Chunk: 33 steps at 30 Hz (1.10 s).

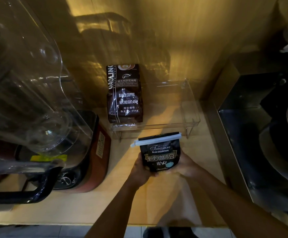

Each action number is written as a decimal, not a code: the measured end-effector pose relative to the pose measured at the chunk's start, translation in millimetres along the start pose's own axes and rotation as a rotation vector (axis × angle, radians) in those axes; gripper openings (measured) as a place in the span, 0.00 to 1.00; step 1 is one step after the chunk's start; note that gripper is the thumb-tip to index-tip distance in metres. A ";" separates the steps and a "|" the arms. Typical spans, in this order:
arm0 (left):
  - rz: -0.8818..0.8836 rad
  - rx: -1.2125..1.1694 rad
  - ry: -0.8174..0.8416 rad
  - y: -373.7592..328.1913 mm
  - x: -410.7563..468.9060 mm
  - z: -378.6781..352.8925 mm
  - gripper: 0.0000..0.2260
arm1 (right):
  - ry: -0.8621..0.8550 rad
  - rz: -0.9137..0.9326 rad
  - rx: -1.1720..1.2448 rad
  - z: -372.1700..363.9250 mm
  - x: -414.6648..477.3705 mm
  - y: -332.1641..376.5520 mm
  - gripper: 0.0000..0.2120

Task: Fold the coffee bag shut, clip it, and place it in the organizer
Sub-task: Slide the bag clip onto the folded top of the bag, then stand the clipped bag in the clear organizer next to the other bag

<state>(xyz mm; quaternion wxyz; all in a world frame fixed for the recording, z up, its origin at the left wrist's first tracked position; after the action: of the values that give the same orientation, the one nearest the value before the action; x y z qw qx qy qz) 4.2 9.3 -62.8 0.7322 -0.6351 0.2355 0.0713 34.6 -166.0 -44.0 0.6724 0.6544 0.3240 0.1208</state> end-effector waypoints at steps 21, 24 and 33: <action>-0.526 0.101 -0.174 -145.0 -20.8 7.8 0.28 | -0.475 0.267 -0.187 40.8 -24.7 114.3 0.41; -0.545 0.061 -0.177 -157.9 -7.6 10.0 0.23 | -0.518 0.314 -0.180 48.1 -13.3 124.9 0.36; -0.425 0.187 -0.462 -174.6 37.3 -1.6 0.22 | -0.505 0.265 -0.161 76.1 34.8 119.0 0.32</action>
<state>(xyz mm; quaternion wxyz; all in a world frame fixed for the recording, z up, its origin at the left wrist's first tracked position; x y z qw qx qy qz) 107.1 -31.5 77.3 0.8198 -0.5672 -0.0690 0.0372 137.4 -193.0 55.3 0.7598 0.6450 0.0476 0.0665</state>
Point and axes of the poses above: each hand's wrist, its own x-axis towards the middle knuckle, its own z-axis out of the back of the hand, y = z × x, the point moved 1 cm from there along x, towards the middle knuckle, and after that the axes turned 7 degrees about y, right-handed, at the moved point
